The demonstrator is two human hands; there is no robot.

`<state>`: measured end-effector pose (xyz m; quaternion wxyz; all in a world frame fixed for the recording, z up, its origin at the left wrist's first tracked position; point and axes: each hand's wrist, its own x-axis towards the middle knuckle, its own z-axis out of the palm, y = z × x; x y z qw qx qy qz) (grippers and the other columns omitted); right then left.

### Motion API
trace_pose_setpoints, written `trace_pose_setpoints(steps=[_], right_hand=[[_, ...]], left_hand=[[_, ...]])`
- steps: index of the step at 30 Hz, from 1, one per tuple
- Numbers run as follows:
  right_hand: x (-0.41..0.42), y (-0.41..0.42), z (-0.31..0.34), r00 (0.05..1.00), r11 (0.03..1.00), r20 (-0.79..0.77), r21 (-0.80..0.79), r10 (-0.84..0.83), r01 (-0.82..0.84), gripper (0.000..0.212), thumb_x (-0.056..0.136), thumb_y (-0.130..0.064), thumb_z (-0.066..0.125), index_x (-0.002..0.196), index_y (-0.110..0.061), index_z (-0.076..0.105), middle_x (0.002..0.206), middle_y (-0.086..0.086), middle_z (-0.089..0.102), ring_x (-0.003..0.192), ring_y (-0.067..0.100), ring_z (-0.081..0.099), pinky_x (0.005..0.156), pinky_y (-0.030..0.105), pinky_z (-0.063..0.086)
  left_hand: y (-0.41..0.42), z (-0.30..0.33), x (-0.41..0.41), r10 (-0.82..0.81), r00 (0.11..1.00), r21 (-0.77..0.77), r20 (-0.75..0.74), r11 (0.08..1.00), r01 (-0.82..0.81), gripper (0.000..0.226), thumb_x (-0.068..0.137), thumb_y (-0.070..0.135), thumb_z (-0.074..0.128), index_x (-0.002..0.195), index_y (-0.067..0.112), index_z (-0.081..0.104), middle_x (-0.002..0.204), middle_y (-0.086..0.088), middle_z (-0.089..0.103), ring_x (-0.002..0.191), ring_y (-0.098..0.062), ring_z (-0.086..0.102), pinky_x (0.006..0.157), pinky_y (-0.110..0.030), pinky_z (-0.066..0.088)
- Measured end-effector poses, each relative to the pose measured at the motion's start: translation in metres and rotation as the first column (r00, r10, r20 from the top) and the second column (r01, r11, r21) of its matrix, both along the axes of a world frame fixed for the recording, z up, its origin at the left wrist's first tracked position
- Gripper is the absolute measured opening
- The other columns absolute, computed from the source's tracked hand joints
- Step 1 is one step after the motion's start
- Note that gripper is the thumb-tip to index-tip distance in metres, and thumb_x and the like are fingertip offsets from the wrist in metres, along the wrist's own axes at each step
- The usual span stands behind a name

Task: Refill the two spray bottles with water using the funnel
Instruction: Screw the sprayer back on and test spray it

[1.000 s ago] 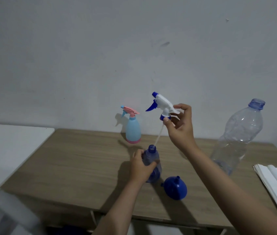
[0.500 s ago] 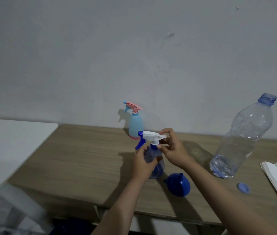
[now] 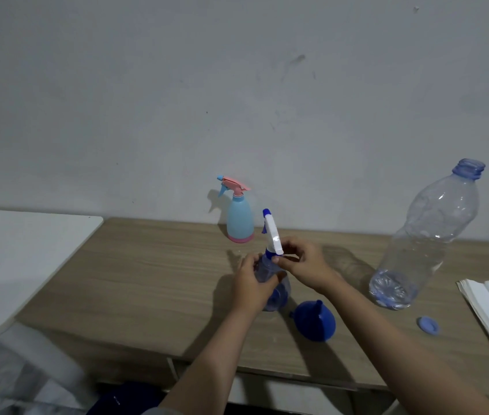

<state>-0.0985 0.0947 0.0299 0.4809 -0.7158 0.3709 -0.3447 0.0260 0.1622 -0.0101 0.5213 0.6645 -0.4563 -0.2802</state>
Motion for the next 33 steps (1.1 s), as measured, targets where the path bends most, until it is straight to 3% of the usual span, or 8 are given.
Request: trace_pose_setpoints(steps=[4, 8, 12, 17, 20, 24, 28, 33], right_hand=[[-0.001, -0.001, -0.005, 0.995, 0.993, 0.081, 0.106, -0.067, 0.058, 0.032, 0.072, -0.001, 0.079, 0.097, -0.01, 0.059, 0.098, 0.008, 0.066, 0.096, 0.027, 0.063, 0.087, 0.039, 0.055], [-0.004, -0.003, -0.011, 0.992, 0.99, 0.121, 0.14, -0.034, 0.016, 0.033, 0.081, 0.001, 0.07, 0.112, -0.004, 0.063, 0.108, 0.014, 0.067, 0.107, 0.031, 0.062, 0.094, 0.045, 0.052], [-0.002, -0.001, -0.011, 0.982, 0.986, 0.173, 0.158, -0.073, 0.046, 0.027, 0.073, 0.002, 0.077, 0.096, -0.002, 0.063, 0.092, 0.009, 0.069, 0.093, 0.027, 0.066, 0.089, 0.042, 0.054], [-0.005, -0.002, -0.011, 0.987, 0.987, 0.16, 0.161, -0.007, -0.019, 0.035, 0.081, 0.0, 0.071, 0.114, -0.009, 0.064, 0.105, 0.007, 0.069, 0.103, 0.023, 0.065, 0.089, 0.034, 0.054], [-0.004, -0.001, -0.008, 0.99, 0.992, 0.141, 0.129, -0.004, -0.014, 0.027, 0.081, 0.0, 0.071, 0.099, -0.019, 0.069, 0.096, 0.0, 0.072, 0.097, 0.019, 0.067, 0.086, 0.031, 0.054], [0.003, 0.005, -0.014, 0.986, 0.995, 0.14, 0.061, -0.092, 0.084, 0.028, 0.073, -0.007, 0.08, 0.097, -0.013, 0.066, 0.092, -0.001, 0.071, 0.089, 0.014, 0.067, 0.076, 0.022, 0.054], [0.003, 0.009, -0.016, 0.993, 0.997, 0.1, 0.056, -0.055, 0.049, 0.041, 0.08, -0.007, 0.074, 0.119, -0.009, 0.061, 0.112, 0.003, 0.067, 0.107, 0.018, 0.063, 0.092, 0.031, 0.052], [0.012, 0.015, -0.017, 0.958, 0.977, 0.195, 0.096, -0.208, 0.192, 0.036, 0.069, -0.004, 0.082, 0.1, -0.006, 0.063, 0.1, 0.008, 0.069, 0.098, 0.023, 0.065, 0.086, 0.035, 0.054]], left_hand=[[-0.001, -0.004, 0.001, -0.002, 1.0, -0.005, 0.006, 1.0, 0.002, 0.041, 0.07, 0.034, 0.082, 0.099, 0.034, 0.054, 0.102, 0.016, 0.061, 0.094, 0.001, 0.056, 0.068, -0.006, 0.042], [-0.003, -0.005, 0.001, 0.012, 1.0, -0.009, 0.003, 1.0, -0.012, 0.045, 0.068, 0.031, 0.084, 0.101, 0.032, 0.053, 0.099, 0.017, 0.058, 0.094, -0.002, 0.057, 0.072, -0.008, 0.042], [-0.003, -0.005, 0.002, -0.001, 1.0, 0.008, 0.005, 1.0, 0.001, 0.045, 0.07, 0.025, 0.083, 0.103, 0.029, 0.052, 0.104, 0.012, 0.059, 0.1, -0.008, 0.057, 0.077, -0.012, 0.042], [0.002, -0.006, 0.009, -0.041, 0.996, 0.015, 0.076, 0.999, 0.04, 0.048, 0.072, 0.022, 0.081, 0.113, 0.025, 0.056, 0.103, 0.02, 0.055, 0.091, 0.01, 0.051, 0.065, 0.002, 0.038], [0.004, -0.007, 0.014, -0.072, 0.996, 0.011, 0.049, 0.997, 0.072, 0.05, 0.071, 0.016, 0.081, 0.115, 0.022, 0.057, 0.104, 0.018, 0.058, 0.093, 0.007, 0.054, 0.068, 0.002, 0.04], [0.003, -0.004, 0.016, -0.097, 0.995, 0.019, 0.036, 0.995, 0.097, 0.051, 0.071, 0.014, 0.082, 0.115, 0.024, 0.058, 0.106, 0.016, 0.059, 0.096, 0.007, 0.053, 0.07, -0.001, 0.041], [0.004, -0.005, 0.017, -0.095, 0.995, 0.018, 0.015, 0.995, 0.095, 0.049, 0.071, 0.015, 0.082, 0.107, 0.034, 0.055, 0.101, 0.023, 0.058, 0.09, 0.015, 0.052, 0.066, 0.003, 0.041], [0.003, -0.008, 0.016, -0.077, 0.997, -0.018, -0.011, 0.997, 0.076, 0.05, 0.068, 0.009, 0.083, 0.105, 0.031, 0.056, 0.101, 0.019, 0.06, 0.093, 0.012, 0.055, 0.074, 0.0, 0.042]])
